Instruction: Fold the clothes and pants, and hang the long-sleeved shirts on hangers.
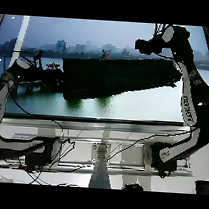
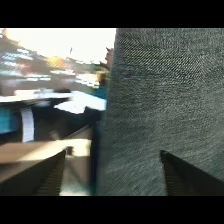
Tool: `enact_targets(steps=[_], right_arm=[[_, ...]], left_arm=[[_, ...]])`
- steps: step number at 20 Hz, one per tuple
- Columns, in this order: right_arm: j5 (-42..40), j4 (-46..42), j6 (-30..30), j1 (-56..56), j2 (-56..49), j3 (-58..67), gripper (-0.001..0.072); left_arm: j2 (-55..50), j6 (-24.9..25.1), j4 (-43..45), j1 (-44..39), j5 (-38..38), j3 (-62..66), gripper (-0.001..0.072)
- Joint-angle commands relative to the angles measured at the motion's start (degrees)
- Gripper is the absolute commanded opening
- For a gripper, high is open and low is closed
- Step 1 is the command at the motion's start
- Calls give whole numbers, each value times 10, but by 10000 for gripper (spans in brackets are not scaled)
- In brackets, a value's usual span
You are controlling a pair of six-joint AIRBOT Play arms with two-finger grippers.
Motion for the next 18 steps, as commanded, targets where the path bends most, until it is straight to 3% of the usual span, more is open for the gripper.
enact_targets(steps=[1, 5, 6, 7, 8, 11, 14, 16, 18], right_arm=[[-8, 0, -1, 1, 0, 0, 61], [-25, 8, -1, 12, 0, 0, 62], [-37, 11, -1, 22, 0, 0, 61], [-49, 11, -1, 33, 0, 0, 61], [-61, 11, -1, 47, -1, 0, 61], [-91, 11, 0, 94, -9, 0, 61], [-103, 21, 0, 148, -39, 0, 62], [-102, 77, 3, 195, -74, 0, 61], [-123, 170, 6, 254, -112, 0, 61]], left_arm=[[-43, 75, -90, -22, 20, -11, 466], [-45, 75, -90, -53, 38, -11, 456], [-45, 75, -90, -62, 38, -11, 304], [-45, 75, -90, -67, 35, -11, 71], [-44, 75, -90, -69, 27, -7, 23], [-27, 74, -21, -56, -60, 43, 21], [25, 25, 106, -41, -174, 130, 21], [72, 7, 157, -34, -236, 189, 22], [122, 5, 157, -29, -242, 220, 22]])
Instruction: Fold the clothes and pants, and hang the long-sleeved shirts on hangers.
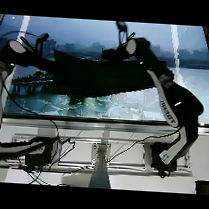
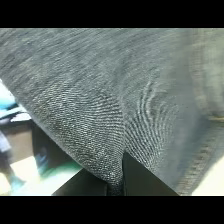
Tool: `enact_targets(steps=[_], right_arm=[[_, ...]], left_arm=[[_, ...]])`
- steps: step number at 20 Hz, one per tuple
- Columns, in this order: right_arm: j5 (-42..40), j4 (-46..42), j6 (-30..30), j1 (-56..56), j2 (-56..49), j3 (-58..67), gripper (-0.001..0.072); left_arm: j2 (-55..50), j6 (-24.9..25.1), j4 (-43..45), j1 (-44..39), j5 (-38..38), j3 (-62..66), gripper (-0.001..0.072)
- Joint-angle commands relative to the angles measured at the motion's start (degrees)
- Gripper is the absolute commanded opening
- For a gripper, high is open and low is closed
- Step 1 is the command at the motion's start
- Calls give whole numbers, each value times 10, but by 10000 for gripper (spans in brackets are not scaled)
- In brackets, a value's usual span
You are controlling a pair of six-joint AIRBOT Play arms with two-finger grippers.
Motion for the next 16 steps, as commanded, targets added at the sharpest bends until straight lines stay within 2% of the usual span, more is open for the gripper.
enact_targets(steps=[1, 4, 6, 8, 10, 13, 16], right_arm=[[-39, 146, 6, 98, -58, 0, 61], [-90, 257, 6, 191, -83, 0, 61], [-129, 265, 6, 235, -82, 2, 61], [-134, 253, 5, 244, -80, 13, 61], [-105, 205, 6, 215, -68, 20, 61], [-11, 94, 5, 124, -35, 20, 61], [83, -1, 5, 1, 3, 20, 61]], left_arm=[[82, -19, 54, 12, -60, 64, 22], [147, -19, 54, 26, -60, 70, 22], [169, -29, 53, 30, -59, 70, 22], [172, -32, 40, 29, -56, 69, 23], [161, -32, -8, 27, -42, 69, 23], [125, -31, -118, 9, -17, 68, 23], [60, -32, -158, -76, 11, 68, 23]])
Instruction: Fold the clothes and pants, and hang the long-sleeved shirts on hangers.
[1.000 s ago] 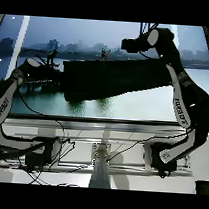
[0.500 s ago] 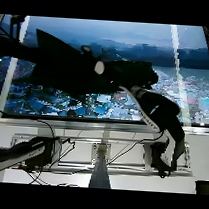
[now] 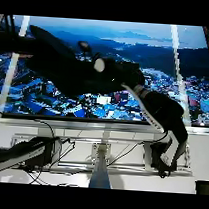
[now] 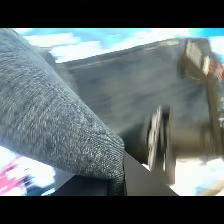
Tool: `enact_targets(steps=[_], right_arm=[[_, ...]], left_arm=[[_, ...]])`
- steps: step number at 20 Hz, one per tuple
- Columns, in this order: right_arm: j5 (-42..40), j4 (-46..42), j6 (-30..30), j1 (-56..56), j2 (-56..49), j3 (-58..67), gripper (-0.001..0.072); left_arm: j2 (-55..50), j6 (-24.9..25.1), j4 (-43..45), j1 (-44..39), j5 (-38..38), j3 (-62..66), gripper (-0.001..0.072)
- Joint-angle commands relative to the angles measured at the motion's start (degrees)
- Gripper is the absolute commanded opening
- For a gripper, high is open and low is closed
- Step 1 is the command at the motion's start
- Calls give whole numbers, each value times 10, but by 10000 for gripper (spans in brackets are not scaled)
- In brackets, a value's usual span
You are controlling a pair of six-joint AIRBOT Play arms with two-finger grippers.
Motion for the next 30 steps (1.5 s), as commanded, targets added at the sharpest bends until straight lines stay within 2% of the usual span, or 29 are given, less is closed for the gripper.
enact_targets(steps=[1, 3, 6, 7, 8, 9, 10, 11, 12, 13, 17, 19, 20, 21, 22, 23, 24, 25, 30], right_arm=[[116, -107, -1, -135, 43, 2, 62], [154, -109, -2, -222, 69, 1, 61], [187, -109, -2, -335, 108, 1, 61], [193, -110, -3, -366, 118, 1, 61], [196, -110, -5, -397, 128, 1, 61], [197, -110, -7, -423, 136, 1, 61], [200, -111, -7, -448, 142, 1, 61], [205, -113, -8, -468, 144, 1, 62], [213, -113, -19, -487, 144, 1, 61], [224, -114, -44, -505, 143, 1, 61], [255, -93, -161, -552, 140, -25, 60], [262, -7, -250, -570, 133, -66, 61], [267, 50, -274, -575, 127, -93, 66], [264, 96, -277, -575, 124, -120, 251], [256, 137, -277, -569, 120, -147, 586], [252, 161, -277, -559, 117, -170, 690], [251, 162, -277, -543, 112, -186, 690], [249, 157, -277, -524, 107, -198, 691], [190, 158, -287, -439, 96, -206, 690]], left_arm=[[-71, 0, -74, -96, 46, 0, 23], [-120, 0, -114, -178, 112, 0, 22], [-186, 1, -220, -304, 276, 1, 23], [-202, 1, -252, -342, 340, 1, 77], [-211, 13, -274, -374, 398, 1, 272], [-216, 43, -279, -402, 455, 1, 513], [-216, 76, -279, -423, 497, 1, 665], [-214, 106, -279, -438, 527, 1, 703], [-213, 127, -279, -446, 537, 1, 704], [-211, 143, -278, -447, 534, 1, 702], [-209, 143, -241, -419, 496, 1, 699], [-208, 143, -202, -397, 460, 1, 689], [-208, 142, -166, -383, 440, 1, 658], [-208, 142, -133, -369, 424, 1, 525], [-209, 142, -99, -353, 413, 1, 338], [-209, 142, -74, -338, 405, 1, 193], [-211, 142, -52, -324, 398, 1, 84], [-215, 142, -36, -310, 392, 1, 23], [-267, 133, -35, -303, 328, 1, 22]])
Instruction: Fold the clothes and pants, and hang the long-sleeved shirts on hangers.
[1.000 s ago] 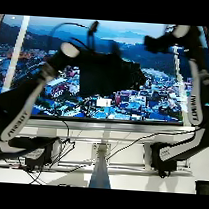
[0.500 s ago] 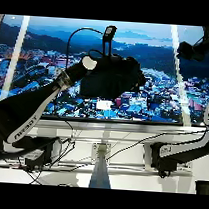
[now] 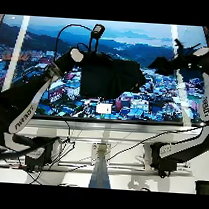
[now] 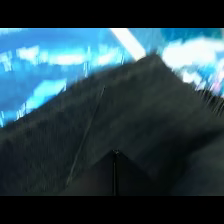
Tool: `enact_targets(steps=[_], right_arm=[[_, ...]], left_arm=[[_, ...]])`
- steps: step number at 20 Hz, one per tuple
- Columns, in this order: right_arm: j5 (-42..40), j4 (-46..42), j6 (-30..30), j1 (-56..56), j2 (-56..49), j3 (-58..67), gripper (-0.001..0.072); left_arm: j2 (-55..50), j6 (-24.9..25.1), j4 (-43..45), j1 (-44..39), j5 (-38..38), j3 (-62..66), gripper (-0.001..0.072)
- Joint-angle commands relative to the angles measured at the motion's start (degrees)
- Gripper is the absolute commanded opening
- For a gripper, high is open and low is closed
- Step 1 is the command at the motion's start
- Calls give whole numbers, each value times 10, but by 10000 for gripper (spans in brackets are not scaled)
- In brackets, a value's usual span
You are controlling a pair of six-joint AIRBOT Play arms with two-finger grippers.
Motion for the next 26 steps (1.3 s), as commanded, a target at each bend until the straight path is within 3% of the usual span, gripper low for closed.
enact_targets(steps=[1, 8, 11, 13, 17, 19, 22, 24, 25, 26], right_arm=[[-52, 14, -11, 53, -5, -12, 690], [-72, -9, -11, 78, -5, -12, 690], [-71, -91, 14, 78, -5, -12, 691], [-67, -126, 33, 78, -6, -12, 690], [-61, -110, 54, 78, -25, -12, 689], [-29, -53, 55, 78, -52, -12, 682], [33, 106, 11, 85, -97, -12, 658], [19, 138, 10, 106, -115, -12, 656], [-13, 135, 10, 123, -120, -12, 542], [-43, 136, 10, 137, -121, -12, 330]], left_arm=[[-38, -4, 9, -14, -62, 0, 22], [-48, -3, -103, -195, -84, 0, 23], [-34, -3, -102, -226, -94, 0, 23], [-21, -3, -102, -216, -95, 0, 23], [-4, -3, -101, -166, -101, 0, 23], [-2, -3, -99, -130, -124, 0, 23], [6, -3, -99, -66, -194, 0, 22], [17, -4, -99, -33, -228, 0, 21], [23, -4, -99, -20, -228, 0, 20], [31, -4, -99, -9, -227, 0, 20]])
